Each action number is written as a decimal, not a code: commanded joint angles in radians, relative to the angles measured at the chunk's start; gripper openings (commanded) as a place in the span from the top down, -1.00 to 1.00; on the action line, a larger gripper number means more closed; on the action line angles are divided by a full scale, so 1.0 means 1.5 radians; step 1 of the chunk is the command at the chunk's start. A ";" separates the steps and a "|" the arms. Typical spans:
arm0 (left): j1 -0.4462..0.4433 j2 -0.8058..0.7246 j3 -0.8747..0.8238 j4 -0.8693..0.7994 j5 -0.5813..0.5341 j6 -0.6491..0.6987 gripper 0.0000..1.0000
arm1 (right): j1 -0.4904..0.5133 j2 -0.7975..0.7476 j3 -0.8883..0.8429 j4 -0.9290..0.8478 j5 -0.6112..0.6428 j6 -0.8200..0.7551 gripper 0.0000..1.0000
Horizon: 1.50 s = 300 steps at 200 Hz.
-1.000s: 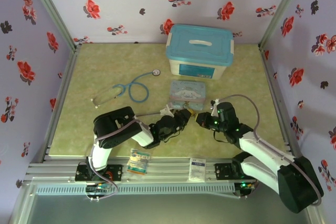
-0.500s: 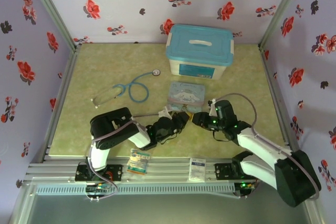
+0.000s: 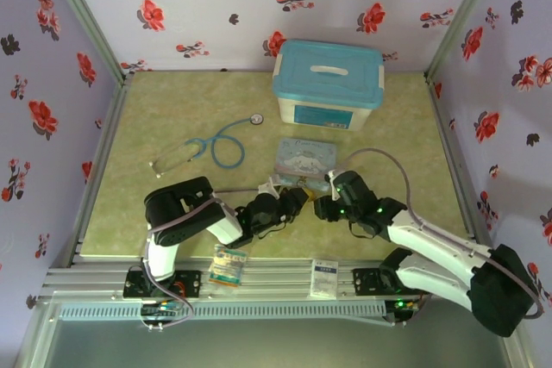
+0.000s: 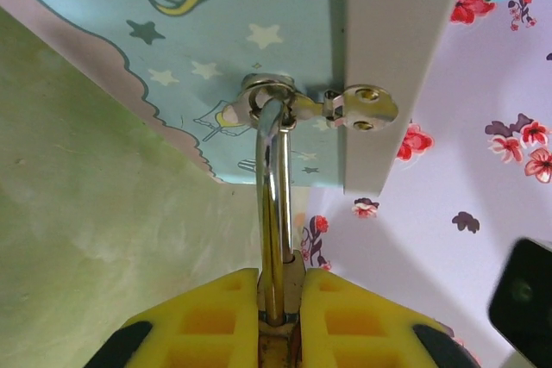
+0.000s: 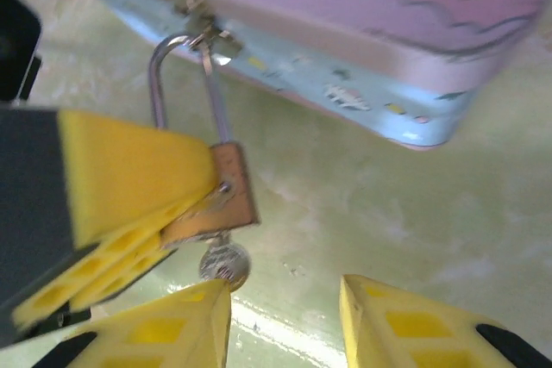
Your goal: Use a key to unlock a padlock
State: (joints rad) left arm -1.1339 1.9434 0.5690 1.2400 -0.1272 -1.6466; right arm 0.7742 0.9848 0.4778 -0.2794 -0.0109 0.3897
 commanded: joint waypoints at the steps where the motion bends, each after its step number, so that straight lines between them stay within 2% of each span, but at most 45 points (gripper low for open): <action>1: 0.004 -0.025 0.006 0.054 0.015 0.014 1.00 | 0.024 0.026 0.033 -0.019 0.072 -0.049 0.20; 60: 0.004 -0.043 -0.005 0.053 0.019 0.022 1.00 | 0.101 0.116 0.089 -0.037 0.143 -0.076 0.30; 97: 0.004 -0.044 -0.007 0.053 0.033 0.013 1.00 | 0.149 0.172 0.135 -0.054 0.226 -0.100 0.28; 110: 0.004 -0.045 -0.008 0.053 0.039 0.006 1.00 | 0.172 0.205 0.162 -0.066 0.286 -0.112 0.29; 144: -0.001 -0.054 -0.012 0.053 0.043 -0.008 1.00 | 0.216 0.267 0.198 -0.052 0.376 -0.148 0.50; 168: -0.001 -0.066 -0.018 0.053 0.044 -0.009 1.00 | 0.216 0.247 0.181 -0.003 0.378 -0.132 0.60; 210: -0.005 -0.051 -0.021 0.054 0.045 -0.014 1.00 | 0.180 0.198 0.142 0.051 0.252 -0.080 0.71; 237: -0.006 -0.050 -0.022 0.054 0.048 -0.006 1.00 | 0.121 0.155 0.078 0.143 0.091 -0.003 0.73; 275: -0.006 -0.049 -0.022 0.054 0.048 -0.002 1.00 | 0.061 0.106 0.012 0.218 -0.024 0.069 0.74; 300: -0.007 -0.048 -0.024 0.054 0.048 0.000 1.00 | -0.016 0.089 -0.059 0.323 -0.155 0.141 0.74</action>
State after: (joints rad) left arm -1.1141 1.8912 0.5224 1.2171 -0.1261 -1.6653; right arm 0.8280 1.1435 0.4629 -0.0605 -0.0059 0.4507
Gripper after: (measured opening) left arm 0.138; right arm 0.133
